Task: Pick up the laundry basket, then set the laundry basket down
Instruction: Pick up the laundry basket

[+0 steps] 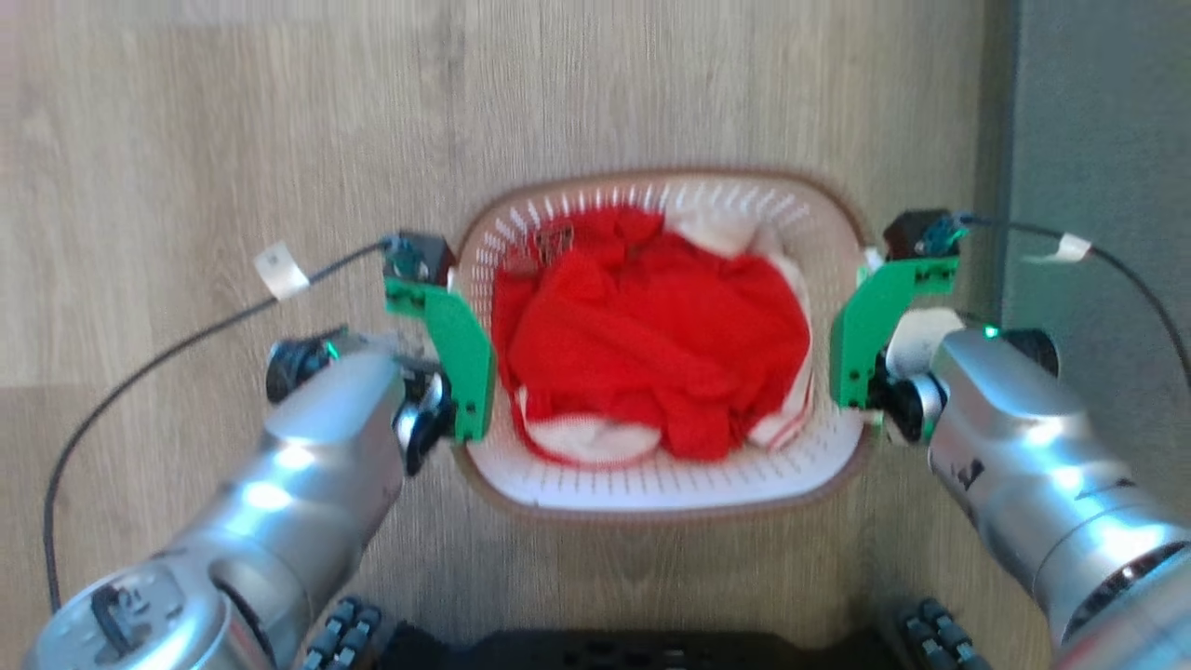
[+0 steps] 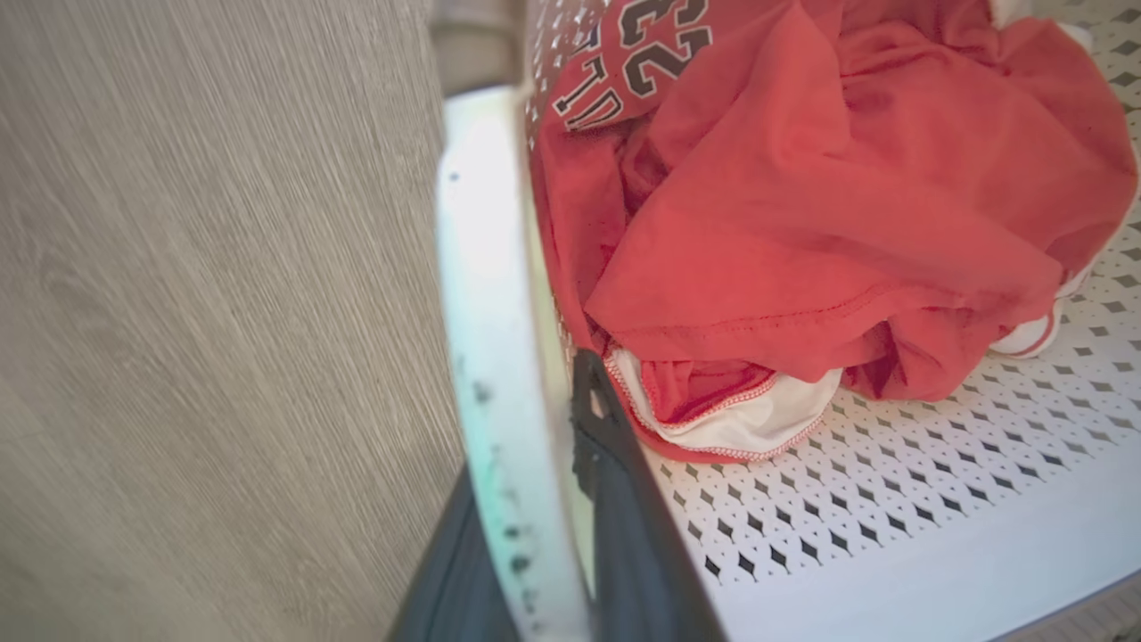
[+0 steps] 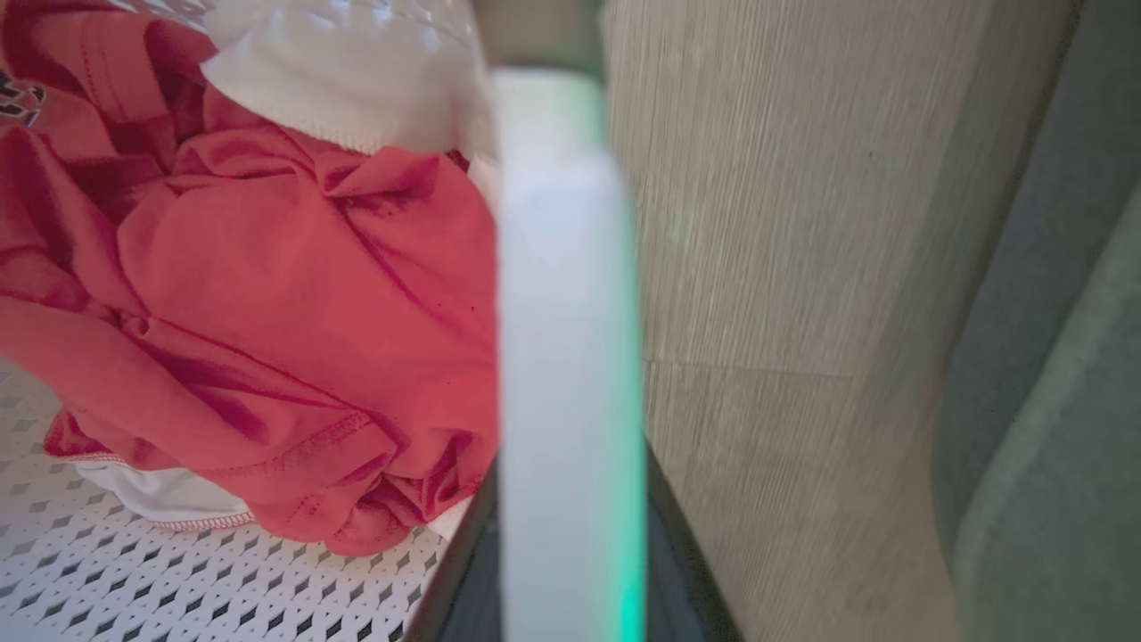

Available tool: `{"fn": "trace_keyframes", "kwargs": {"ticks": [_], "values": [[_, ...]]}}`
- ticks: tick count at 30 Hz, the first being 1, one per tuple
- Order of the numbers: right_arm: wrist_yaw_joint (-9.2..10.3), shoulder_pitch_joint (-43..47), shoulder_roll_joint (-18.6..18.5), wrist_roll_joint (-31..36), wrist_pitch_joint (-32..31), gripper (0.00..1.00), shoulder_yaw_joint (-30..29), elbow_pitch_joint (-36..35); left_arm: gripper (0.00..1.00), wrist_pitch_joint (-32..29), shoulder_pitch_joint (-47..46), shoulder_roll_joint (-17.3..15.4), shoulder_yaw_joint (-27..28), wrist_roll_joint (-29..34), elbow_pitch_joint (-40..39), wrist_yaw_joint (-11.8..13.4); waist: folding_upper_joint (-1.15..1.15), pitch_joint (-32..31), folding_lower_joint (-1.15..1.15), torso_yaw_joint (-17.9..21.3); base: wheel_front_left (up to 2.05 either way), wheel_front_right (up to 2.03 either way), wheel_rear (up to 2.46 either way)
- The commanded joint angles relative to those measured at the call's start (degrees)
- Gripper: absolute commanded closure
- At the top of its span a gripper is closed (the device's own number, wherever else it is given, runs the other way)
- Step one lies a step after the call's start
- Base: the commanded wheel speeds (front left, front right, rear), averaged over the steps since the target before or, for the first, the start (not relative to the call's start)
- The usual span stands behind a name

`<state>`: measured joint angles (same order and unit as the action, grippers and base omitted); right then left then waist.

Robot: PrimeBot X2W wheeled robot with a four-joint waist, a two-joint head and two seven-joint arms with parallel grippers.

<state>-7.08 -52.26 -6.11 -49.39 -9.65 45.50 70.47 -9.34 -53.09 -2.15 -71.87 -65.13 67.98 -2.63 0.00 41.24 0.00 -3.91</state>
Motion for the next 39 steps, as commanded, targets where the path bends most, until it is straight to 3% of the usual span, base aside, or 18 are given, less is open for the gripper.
{"fn": "trace_keyframes", "kwargs": {"ticks": [1, 20, 32, 39], "values": [[-0.41, 2.6, 0.7, -0.1, -0.9, 1.0, 1.6, -1.1, 1.0, -0.6, 1.1, -0.7, -0.5, 0.2, -0.2, -0.9, 0.0, -3.9, 0.0, 0.0, 0.0, 0.0, 0.0], [-0.41, 10.0, 1.9, -5.7, -15.8, 1.0, 9.3, -3.6, 1.0, -11.0, 8.4, -0.7, -1.0, -2.3, 2.7, -4.5, 0.0, -25.3, 0.0, -0.2, 0.0, 0.0, 0.0], [-0.41, 15.3, 3.0, -9.7, -16.3, 1.0, 12.5, -3.7, 1.0, -16.8, 14.2, -1.0, -1.1, -3.9, 2.0, -4.8, 0.0, -39.1, 0.0, -0.7, 0.0, 0.0, 0.0], [-0.41, 16.1, 3.2, -11.0, -15.2, 1.0, 13.6, -2.9, 1.0, -18.9, 15.1, -2.2, -1.3, -2.9, -0.1, -4.8, 0.0, -42.5, 0.0, -2.2, 0.0, 0.0, 0.0]]}}
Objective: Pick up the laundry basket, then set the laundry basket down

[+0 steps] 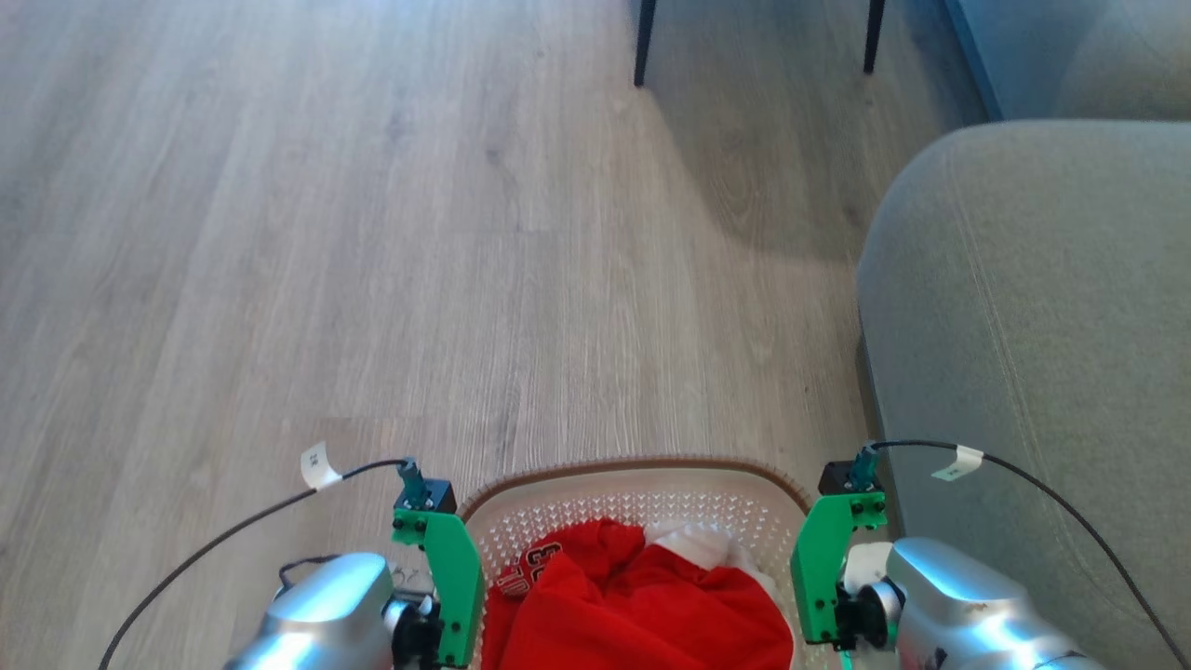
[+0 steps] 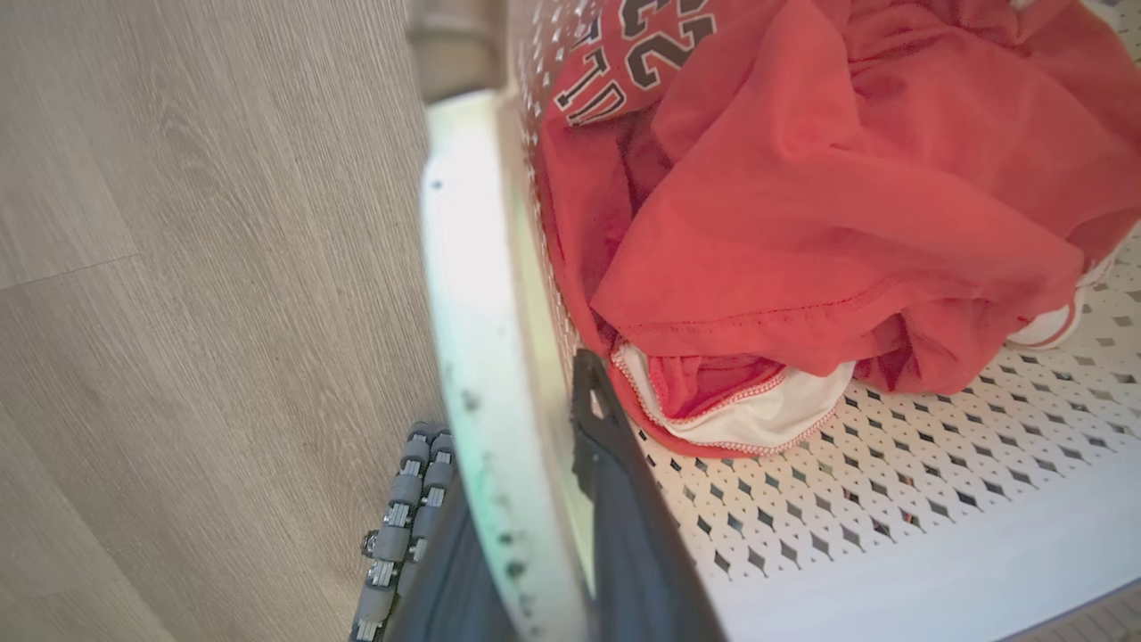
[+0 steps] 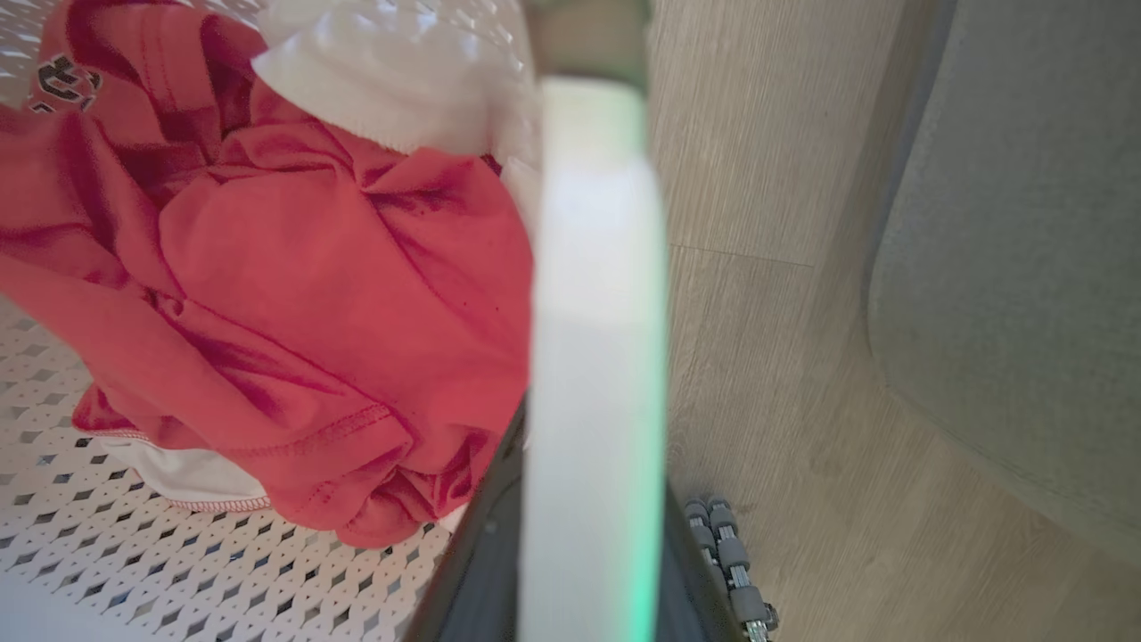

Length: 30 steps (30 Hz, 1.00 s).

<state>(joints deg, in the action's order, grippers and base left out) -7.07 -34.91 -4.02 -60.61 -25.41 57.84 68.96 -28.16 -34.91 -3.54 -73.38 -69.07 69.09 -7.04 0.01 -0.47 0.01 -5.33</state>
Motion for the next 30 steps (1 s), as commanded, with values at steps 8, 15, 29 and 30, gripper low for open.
{"fn": "trace_keyframes", "kwargs": {"ticks": [8, 15, 29, 30], "values": [[-0.42, -0.6, 1.1, -1.3, 0.9, 1.0, 3.1, -2.3, 1.0, -2.8, -2.6, -1.7, 0.1, 1.4, -2.8, -0.4, -0.01, -2.7, -0.01, -1.8, 0.0, 0.0, 0.0], [-0.42, -1.1, 1.1, -2.3, 1.1, 1.0, 4.6, -2.4, 1.0, -3.8, -2.5, -1.7, 0.1, 1.5, -3.4, -0.4, -0.01, -2.8, -0.01, -1.9, 0.0, 0.0, 0.0], [-0.42, -1.8, 1.1, -4.3, 1.4, 1.0, 6.7, -1.7, 1.0, -3.5, -2.9, -1.7, 0.1, 3.5, -3.3, -0.4, -0.01, -2.8, -0.01, -1.7, 0.0, 0.0, 0.0], [-0.42, -1.8, 1.1, -4.5, 1.5, 1.0, 6.8, -1.7, 1.0, -3.4, -2.9, -1.7, 0.1, 3.5, -3.4, -0.4, -0.01, -2.8, -0.01, -1.7, 0.0, 0.0, 0.0]]}}
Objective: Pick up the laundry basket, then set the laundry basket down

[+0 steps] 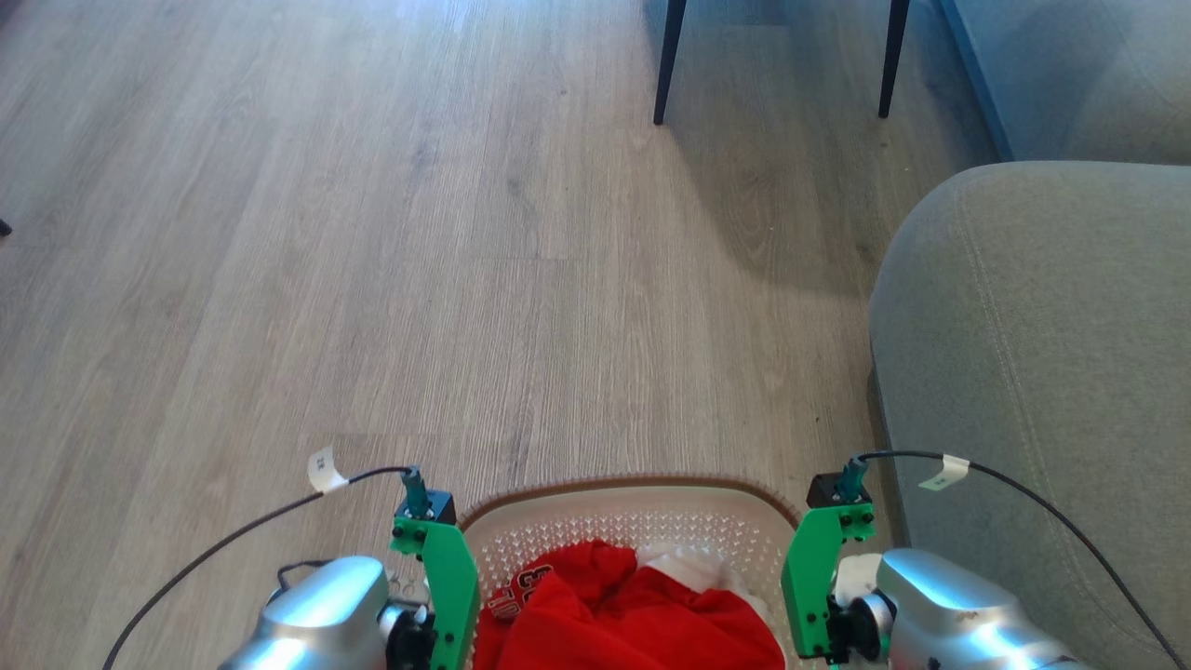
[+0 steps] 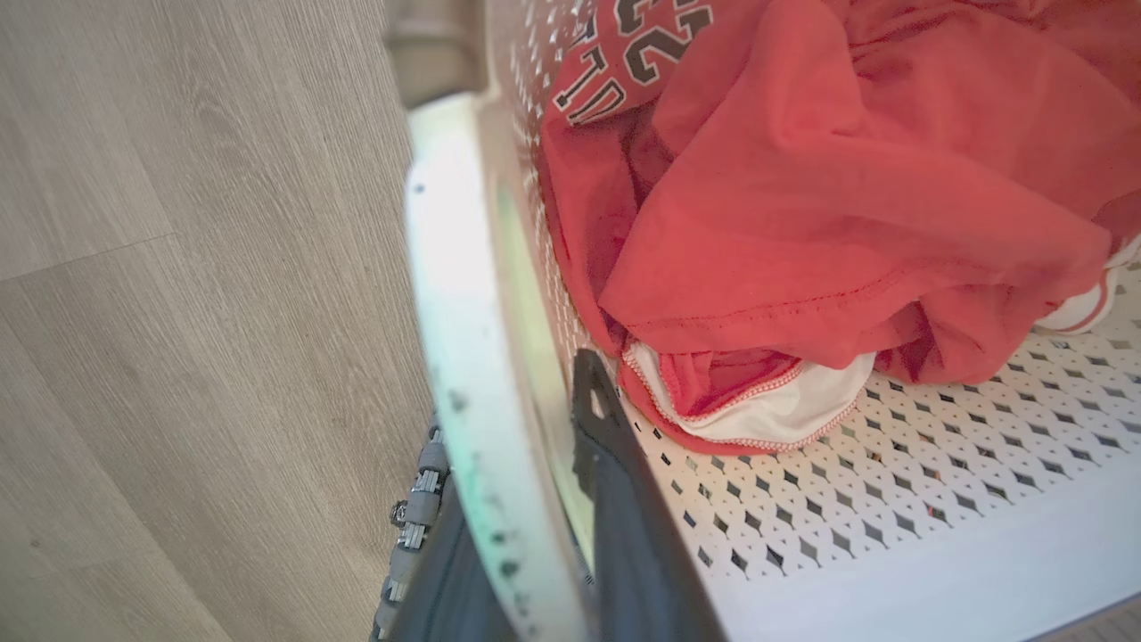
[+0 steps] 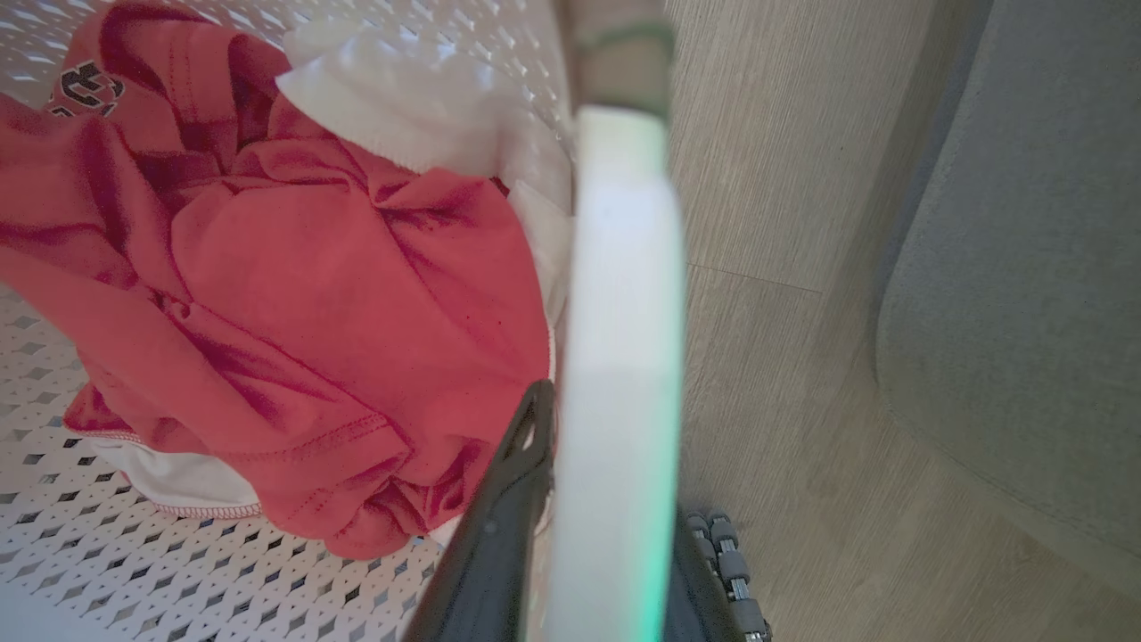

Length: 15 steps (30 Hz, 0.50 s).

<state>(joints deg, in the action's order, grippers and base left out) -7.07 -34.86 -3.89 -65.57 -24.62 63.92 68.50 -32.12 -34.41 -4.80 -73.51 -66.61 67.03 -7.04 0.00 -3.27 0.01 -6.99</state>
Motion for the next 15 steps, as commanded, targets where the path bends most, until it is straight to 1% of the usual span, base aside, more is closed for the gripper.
{"fn": "trace_keyframes", "kwargs": {"ticks": [1, 15], "values": [[-0.42, -1.8, 1.0, 0.4, 0.7, 1.0, 0.9, -1.2, 1.0, 0.5, -3.3, -0.4, 0.2, 1.0, -1.4, -0.4, 0.0, 0.0, -0.01, 0.0, 0.0, 0.0, 0.0], [-0.42, -2.2, 1.0, -1.4, 1.1, 1.0, 2.8, -0.7, 1.0, -0.2, -3.8, -0.1, 0.2, 0.3, -1.3, -0.4, 0.0, -0.3, -0.01, -0.1, 0.0, 0.0, 0.0]]}}
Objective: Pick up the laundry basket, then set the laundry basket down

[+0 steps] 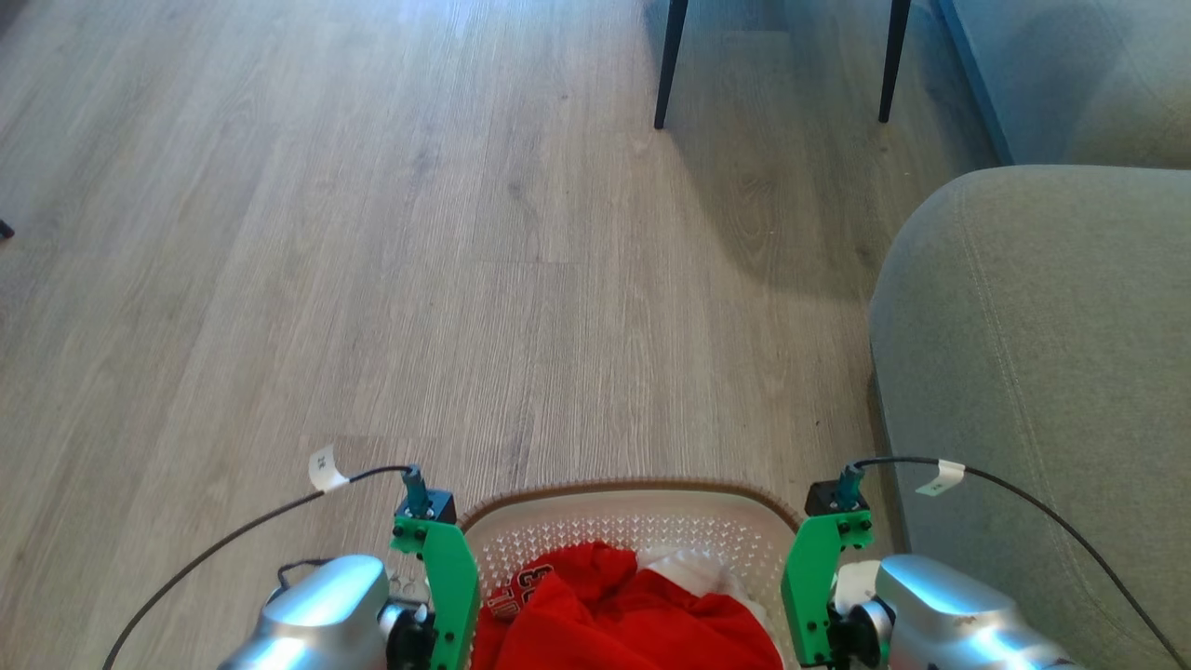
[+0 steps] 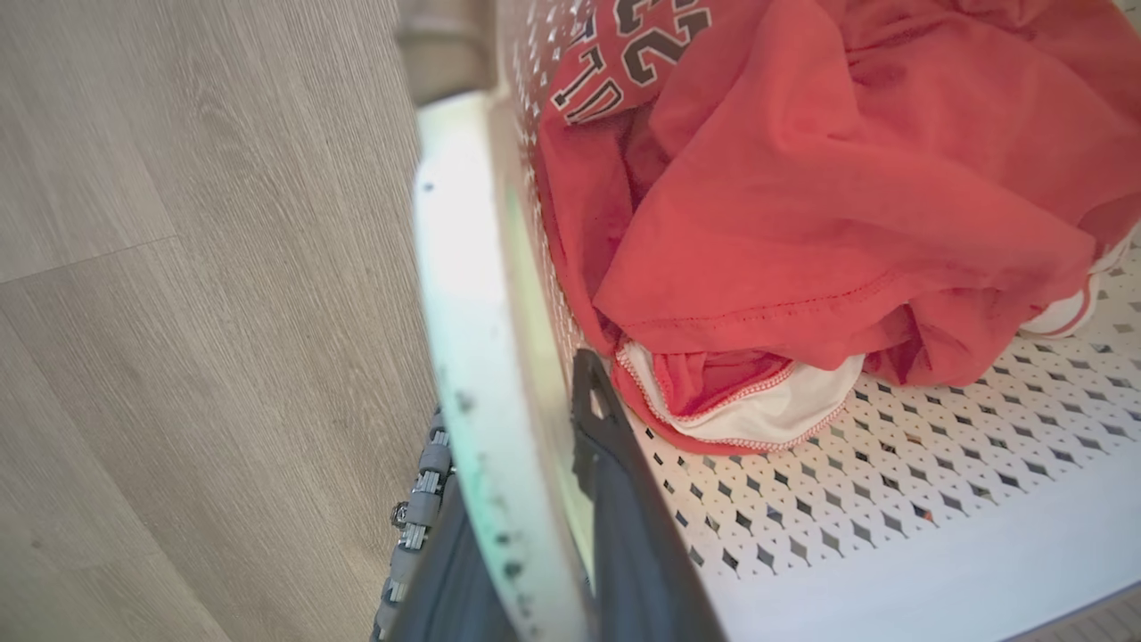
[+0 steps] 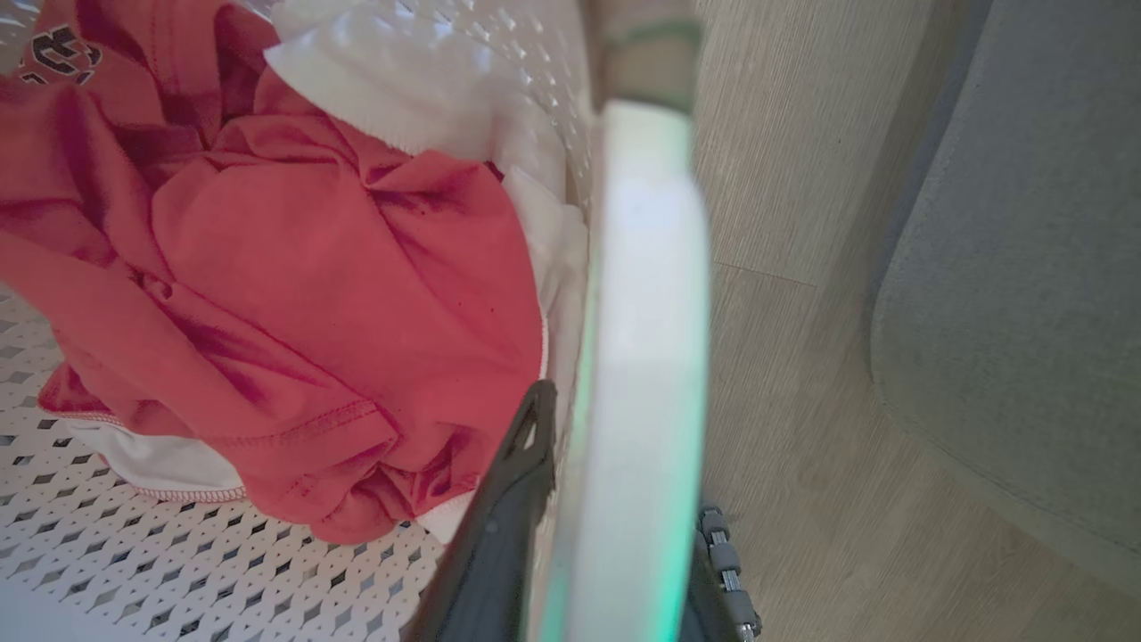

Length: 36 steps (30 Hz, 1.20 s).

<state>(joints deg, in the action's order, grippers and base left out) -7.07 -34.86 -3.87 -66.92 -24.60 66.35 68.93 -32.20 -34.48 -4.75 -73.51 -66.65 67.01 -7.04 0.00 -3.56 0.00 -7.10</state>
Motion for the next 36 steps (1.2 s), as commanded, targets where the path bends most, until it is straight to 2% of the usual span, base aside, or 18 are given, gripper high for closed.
{"fn": "trace_keyframes", "kwargs": {"ticks": [1, 36], "values": [[-0.42, -2.2, 1.0, -0.2, 1.1, 1.0, 0.5, -1.2, 1.0, -0.2, -3.8, -0.1, 0.2, 0.3, -1.2, -0.4, 0.0, -0.1, 0.0, 0.0, 0.0, 0.0, 0.0], [-0.42, -2.7, 1.0, -3.6, 1.5, 1.0, 3.9, -0.5, 1.0, -1.0, -3.0, 0.2, 0.2, 0.5, -1.1, -0.4, 0.0, -0.5, 0.0, 0.1, 0.0, 0.0, 0.0]]}}
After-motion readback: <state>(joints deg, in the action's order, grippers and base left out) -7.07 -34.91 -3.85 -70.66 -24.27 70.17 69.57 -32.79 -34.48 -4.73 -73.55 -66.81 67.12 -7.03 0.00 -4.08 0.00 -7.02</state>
